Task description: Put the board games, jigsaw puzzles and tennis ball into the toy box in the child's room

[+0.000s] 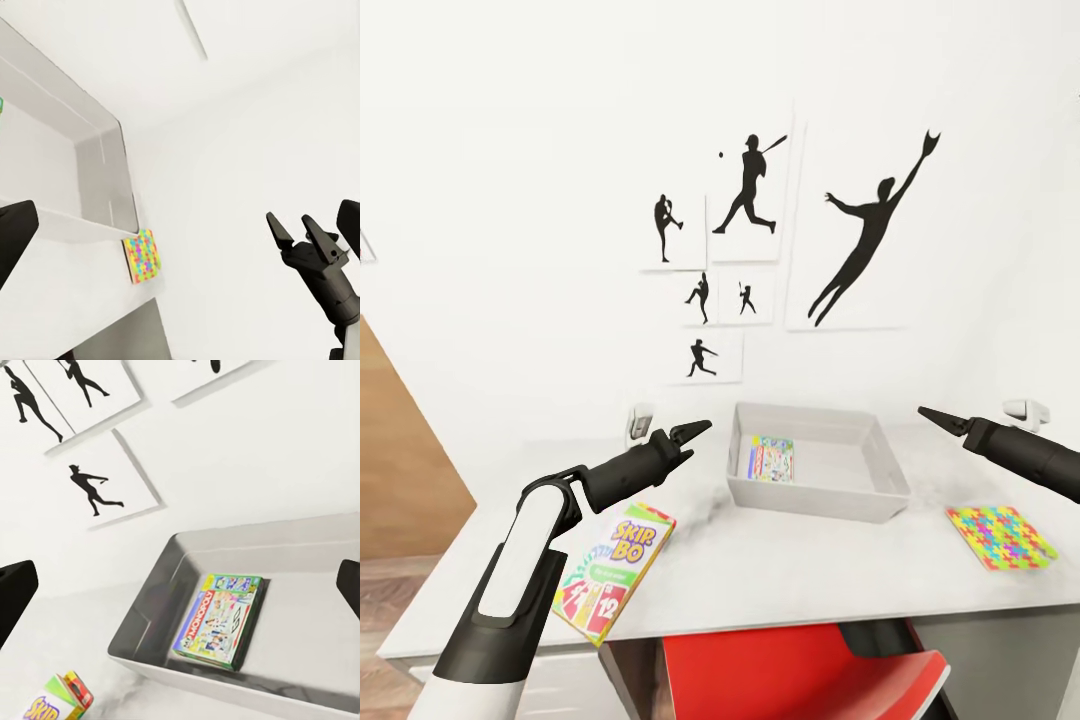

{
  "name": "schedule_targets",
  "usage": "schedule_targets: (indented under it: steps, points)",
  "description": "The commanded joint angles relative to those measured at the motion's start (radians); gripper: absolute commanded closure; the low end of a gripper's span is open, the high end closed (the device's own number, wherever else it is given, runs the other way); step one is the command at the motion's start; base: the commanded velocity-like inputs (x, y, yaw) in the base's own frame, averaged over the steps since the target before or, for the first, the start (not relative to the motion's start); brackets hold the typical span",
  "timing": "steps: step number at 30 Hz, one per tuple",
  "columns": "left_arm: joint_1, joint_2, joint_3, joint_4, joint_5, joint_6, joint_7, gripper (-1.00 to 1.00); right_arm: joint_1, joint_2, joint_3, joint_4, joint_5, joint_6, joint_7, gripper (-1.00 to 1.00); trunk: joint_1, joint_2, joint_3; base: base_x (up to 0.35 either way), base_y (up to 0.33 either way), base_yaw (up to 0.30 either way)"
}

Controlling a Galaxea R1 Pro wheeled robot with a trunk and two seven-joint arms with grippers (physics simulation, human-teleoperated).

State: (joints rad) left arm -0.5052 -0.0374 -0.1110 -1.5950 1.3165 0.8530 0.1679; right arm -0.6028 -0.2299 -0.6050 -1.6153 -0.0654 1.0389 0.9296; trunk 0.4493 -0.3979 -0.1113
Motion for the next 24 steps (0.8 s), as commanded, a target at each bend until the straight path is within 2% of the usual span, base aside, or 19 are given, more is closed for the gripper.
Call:
schedule_targets:
  steps: [1, 8, 15, 20, 21, 24]
  points:
    - [-0.001, 0.000, 0.000, -0.001, 0.010, 0.003, 0.010, -1.00, -0.001, 0.000, -0.001, 0.000, -0.006, 0.008, -0.001, -1.00, 0.001, -0.002, -0.001, 0.000, 0.000, 0.000]
    - [-0.001, 0.000, 0.000, -0.001, 0.010, 0.003, 0.010, -1.00, -0.001, 0.000, -0.001, 0.000, -0.006, 0.008, -0.002, -1.00, 0.001, -0.002, 0.011, -0.047, 0.000, 0.000]
    - [-0.001, -0.001, 0.000, -0.001, 0.010, 0.003, 0.010, -1.00, -0.001, 0.000, 0.000, 0.000, -0.006, 0.008, -0.001, -1.00, 0.001, -0.002, 0.022, -0.214, 0.000, 0.000]
    - [-0.001, -0.001, 0.001, -0.001, 0.010, 0.003, 0.010, -1.00, -0.001, 0.000, 0.000, 0.000, -0.005, 0.008, -0.002, -1.00, 0.001, -0.002, 0.028, -0.098, 0.000, 0.000]
    - [-0.001, -0.001, 0.000, -0.002, 0.010, 0.003, 0.010, -1.00, -0.001, 0.002, 0.014, 0.000, 0.002, 0.008, -0.006, -1.00, 0.001, -0.002, 0.029, -0.006, 0.000, 0.178]
    - [-0.001, -0.001, 0.000, -0.002, 0.010, 0.003, 0.010, -1.00, -0.001, 0.004, 0.025, 0.000, 0.004, 0.008, -0.008, -1.00, 0.001, -0.002, 0.031, -0.004, 0.000, 0.205]
